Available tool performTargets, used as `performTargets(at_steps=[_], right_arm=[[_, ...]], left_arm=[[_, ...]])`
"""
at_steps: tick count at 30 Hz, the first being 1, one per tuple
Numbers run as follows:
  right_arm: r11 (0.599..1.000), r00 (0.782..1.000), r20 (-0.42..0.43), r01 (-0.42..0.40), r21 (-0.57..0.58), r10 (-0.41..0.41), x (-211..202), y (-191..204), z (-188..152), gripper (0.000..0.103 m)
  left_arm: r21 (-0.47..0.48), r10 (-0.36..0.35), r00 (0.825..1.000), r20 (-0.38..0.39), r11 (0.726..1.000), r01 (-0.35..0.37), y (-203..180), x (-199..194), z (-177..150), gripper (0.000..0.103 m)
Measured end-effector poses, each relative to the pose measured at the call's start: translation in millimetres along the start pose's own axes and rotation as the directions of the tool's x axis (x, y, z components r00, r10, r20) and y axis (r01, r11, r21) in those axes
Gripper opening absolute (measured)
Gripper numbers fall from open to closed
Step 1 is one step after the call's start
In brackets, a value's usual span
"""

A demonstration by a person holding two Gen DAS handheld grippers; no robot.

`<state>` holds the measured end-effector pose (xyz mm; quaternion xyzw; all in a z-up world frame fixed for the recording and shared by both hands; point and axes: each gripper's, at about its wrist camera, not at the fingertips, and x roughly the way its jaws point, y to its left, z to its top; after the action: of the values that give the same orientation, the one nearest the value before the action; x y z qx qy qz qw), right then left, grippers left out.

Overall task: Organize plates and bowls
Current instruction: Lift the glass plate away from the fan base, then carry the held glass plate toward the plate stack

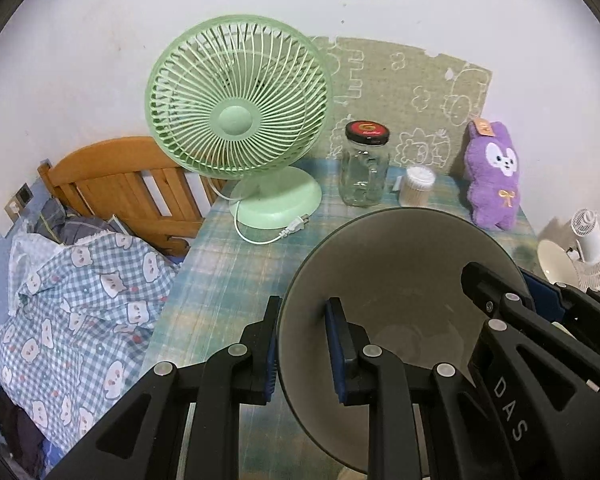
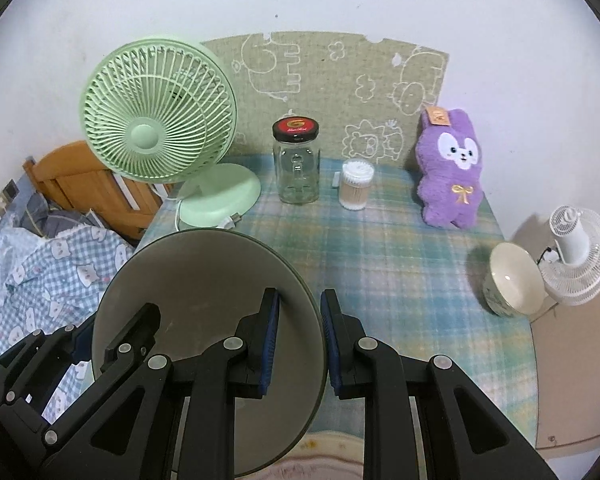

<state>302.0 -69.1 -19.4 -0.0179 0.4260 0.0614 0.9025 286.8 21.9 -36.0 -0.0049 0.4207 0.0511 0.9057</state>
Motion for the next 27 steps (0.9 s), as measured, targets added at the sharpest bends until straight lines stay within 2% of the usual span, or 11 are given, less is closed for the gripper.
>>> performTargets(at_steps=[16,22,27], right_arm=[[0.999,1.0,0.01,0.026,0.023,-0.027,-67,7,-58,0.025],[0.999,0.999,0.014,0.035,0.03,-0.036,-76,24,-77,0.025],[0.998,0.999,-0.024,0.045,0.042,-0.044,-71,41,-95,0.025]], left_arm=[[0.023,-0.029,1.0,0.007,0.999,0.029,4,-61,-48,0.019],[0.021,-0.042,0.999,0.013,0.999,0.041,21,-70,-66,0.019],[0.022,-0.051,0.998,-0.02,0.998,0.051,37,-65,-83,0.019]])
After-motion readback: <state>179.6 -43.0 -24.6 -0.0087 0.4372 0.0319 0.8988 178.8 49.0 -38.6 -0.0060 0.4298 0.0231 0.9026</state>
